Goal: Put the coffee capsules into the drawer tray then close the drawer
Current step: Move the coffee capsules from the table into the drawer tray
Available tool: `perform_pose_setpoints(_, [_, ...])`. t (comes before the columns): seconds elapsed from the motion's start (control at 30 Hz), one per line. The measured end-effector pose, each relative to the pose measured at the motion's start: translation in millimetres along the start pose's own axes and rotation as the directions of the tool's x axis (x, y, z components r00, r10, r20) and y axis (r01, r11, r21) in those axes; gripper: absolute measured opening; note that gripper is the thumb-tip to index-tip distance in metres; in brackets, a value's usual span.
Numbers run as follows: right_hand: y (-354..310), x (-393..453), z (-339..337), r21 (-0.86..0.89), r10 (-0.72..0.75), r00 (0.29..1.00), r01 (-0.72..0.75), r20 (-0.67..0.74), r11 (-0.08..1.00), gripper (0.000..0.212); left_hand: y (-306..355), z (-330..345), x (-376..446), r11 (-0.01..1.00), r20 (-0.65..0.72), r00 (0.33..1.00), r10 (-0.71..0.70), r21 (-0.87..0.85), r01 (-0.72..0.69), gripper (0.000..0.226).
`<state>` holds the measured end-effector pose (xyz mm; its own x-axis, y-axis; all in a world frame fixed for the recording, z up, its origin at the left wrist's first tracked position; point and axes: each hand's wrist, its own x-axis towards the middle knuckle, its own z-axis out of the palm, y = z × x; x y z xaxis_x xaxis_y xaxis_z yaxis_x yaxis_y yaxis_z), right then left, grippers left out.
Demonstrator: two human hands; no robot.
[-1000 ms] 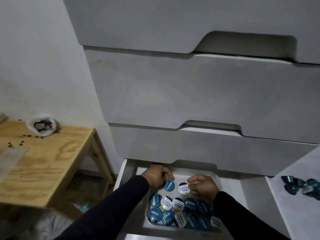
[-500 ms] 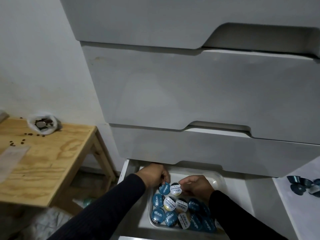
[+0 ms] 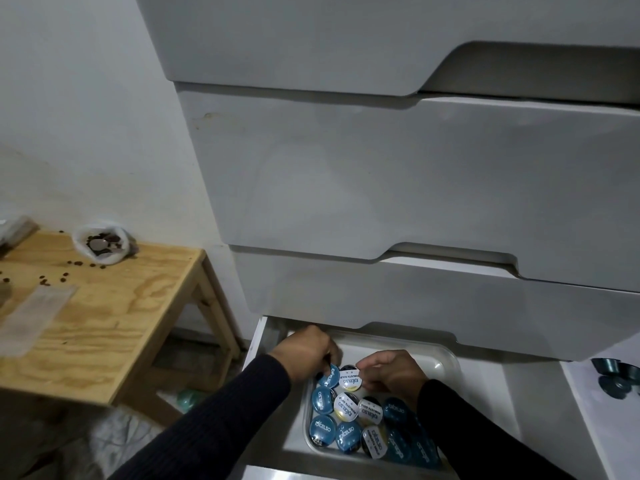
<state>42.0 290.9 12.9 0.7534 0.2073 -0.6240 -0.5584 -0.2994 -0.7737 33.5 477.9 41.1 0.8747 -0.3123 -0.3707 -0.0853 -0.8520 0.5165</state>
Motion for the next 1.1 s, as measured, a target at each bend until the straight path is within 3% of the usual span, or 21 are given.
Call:
perform_pose_setpoints(0.17, [-1.6, -3.0, -0.1, -0.052, -0.007, 1.000, 0.007, -0.004, 0.999, 0.010, 2.2, -0.6, -2.6, 0.999, -0.018, 1.000, 0.004, 0.038, -0.003, 0.023])
perform_pose_setpoints(0.3, [1.3, -6.8, 2.6, -0.246, -0.108, 0.993, 0.091, -0.056, 0.965, 0.008, 7.4, 1.3, -12.9, 0.998, -0.115, 0.993, 0.011, 0.063, -0.004, 0.026])
perform_pose_setpoints(0.37, [0.1, -10.0, 5.4, -0.425, -0.201, 0.976, 0.148, -0.082, 0.893, 0.007, 11.6, 3.9, -21.0, 0.995, -0.190, 0.982, 0.017, 0.102, 0.002, 0.025])
perform_pose_setpoints(0.5, [-4.3, -23.3, 15.8, -0.688, -0.369, 0.928, 0.237, -0.048, 0.686, 0.033, 20.1, 11.9, -35.4, 0.976, -0.272, 0.960, -0.062, 0.184, 0.115, 0.028])
perform_pose_setpoints(0.7, [-4.0, -46.4, 31.8, -0.902, -0.562, 0.824, 0.295, 0.074, 0.314, 0.044, 31.8, 33.8, -56.7, 0.956, -0.463, 0.870, -0.167, 0.139, 0.258, 0.034])
perform_pose_setpoints(0.77, [-2.2, -56.6, 34.1, -0.937, -0.675, 0.735, 0.279, 0.067, 0.211, 0.038, 38.1, 40.2, -64.7, 0.948, -0.541, 0.825, -0.160, 0.149, 0.282, 0.034])
perform_pose_setpoints(0.87, [5.3, -66.2, 32.7, -0.930, -0.803, 0.595, 0.314, 0.038, 0.189, 0.034, 45.9, 49.5, -72.3, 0.955, -0.651, 0.753, -0.096, 0.154, 0.255, 0.044])
perform_pose_setpoints(1.0, [11.8, -81.8, 22.5, -0.935, -0.853, 0.522, 0.312, 0.021, 0.168, 0.046, 66.3, 56.7, -80.7, 0.966, -0.724, 0.685, -0.087, 0.107, 0.236, 0.043])
perform_pose_setpoints(1.1, [18.8, -89.6, 7.1, -0.933, -0.871, 0.491, 0.316, 0.003, 0.175, 0.045, 86.7, 60.3, -81.8, 0.965, -0.703, 0.693, -0.160, 0.035, 0.259, 0.046])
